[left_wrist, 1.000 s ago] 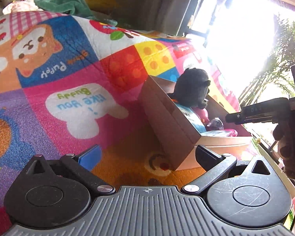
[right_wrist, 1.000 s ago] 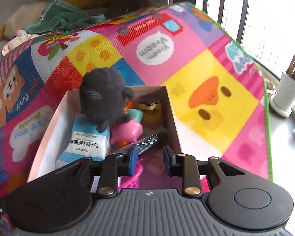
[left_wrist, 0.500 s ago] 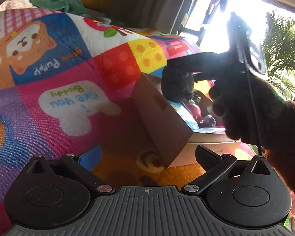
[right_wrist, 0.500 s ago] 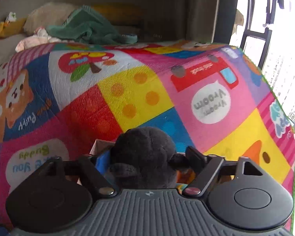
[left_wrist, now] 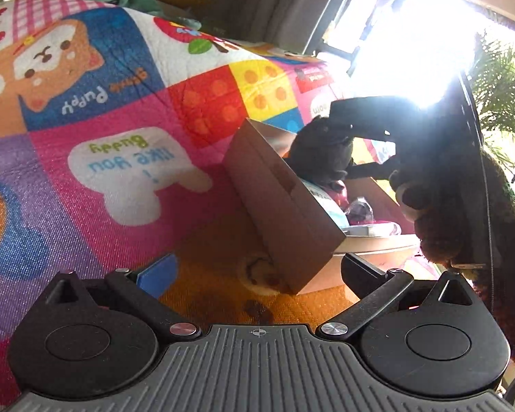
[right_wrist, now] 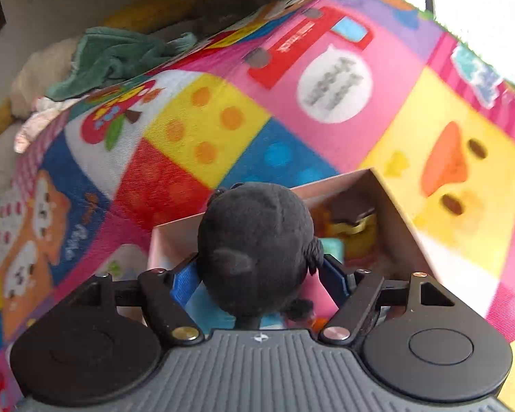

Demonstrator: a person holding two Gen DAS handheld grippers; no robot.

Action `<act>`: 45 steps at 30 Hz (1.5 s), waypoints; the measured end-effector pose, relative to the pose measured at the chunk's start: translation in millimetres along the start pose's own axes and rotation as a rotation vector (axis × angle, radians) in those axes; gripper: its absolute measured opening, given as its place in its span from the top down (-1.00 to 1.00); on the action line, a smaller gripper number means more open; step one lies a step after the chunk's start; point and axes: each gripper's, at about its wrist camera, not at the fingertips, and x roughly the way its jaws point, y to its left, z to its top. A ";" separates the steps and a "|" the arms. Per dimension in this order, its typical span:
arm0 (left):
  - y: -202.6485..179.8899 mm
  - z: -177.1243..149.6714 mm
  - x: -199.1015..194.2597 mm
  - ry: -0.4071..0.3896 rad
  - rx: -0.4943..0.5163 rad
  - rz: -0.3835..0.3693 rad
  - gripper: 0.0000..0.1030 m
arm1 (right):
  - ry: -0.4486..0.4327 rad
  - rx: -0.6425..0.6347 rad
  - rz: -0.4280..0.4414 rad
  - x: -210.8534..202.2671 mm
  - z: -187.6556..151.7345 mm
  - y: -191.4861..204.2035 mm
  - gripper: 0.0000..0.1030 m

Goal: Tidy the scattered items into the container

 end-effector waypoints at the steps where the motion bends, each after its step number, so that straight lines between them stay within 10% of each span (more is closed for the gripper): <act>1: 0.0 0.3 -0.2 -0.002 0.000 0.001 -1.00 | -0.034 -0.022 -0.026 -3.4 -0.1 -2.4 -0.55; 5: -1.2 1.5 -0.6 -0.012 0.011 0.030 -1.00 | -0.155 -0.116 -0.100 -21.6 -3.6 -7.7 -0.56; 10: -11.4 8.5 -12.5 -0.019 0.055 0.061 -1.00 | -0.228 -0.193 -0.118 -26.9 0.6 -6.3 -0.10; 22: -48.0 4.4 -67.9 -0.043 0.194 0.138 -1.00 | -0.182 -0.295 -0.146 17.1 6.9 32.2 -0.35; 32: -63.2 1.3 -47.1 0.010 0.209 0.095 -1.00 | 0.071 0.046 0.203 -16.6 11.0 -4.0 -0.10; 42: -65.0 4.3 -25.5 0.060 0.248 0.159 -1.00 | -0.131 -0.162 -0.028 -39.7 2.9 -1.0 -0.60; 44: -63.9 5.8 -21.8 0.066 0.247 0.163 -1.00 | -0.221 -0.167 -0.008 -52.1 7.2 1.2 -0.34; 45: -63.6 6.6 -20.3 0.068 0.247 0.164 -1.00 | -0.243 -0.145 0.017 -54.6 11.7 0.2 0.10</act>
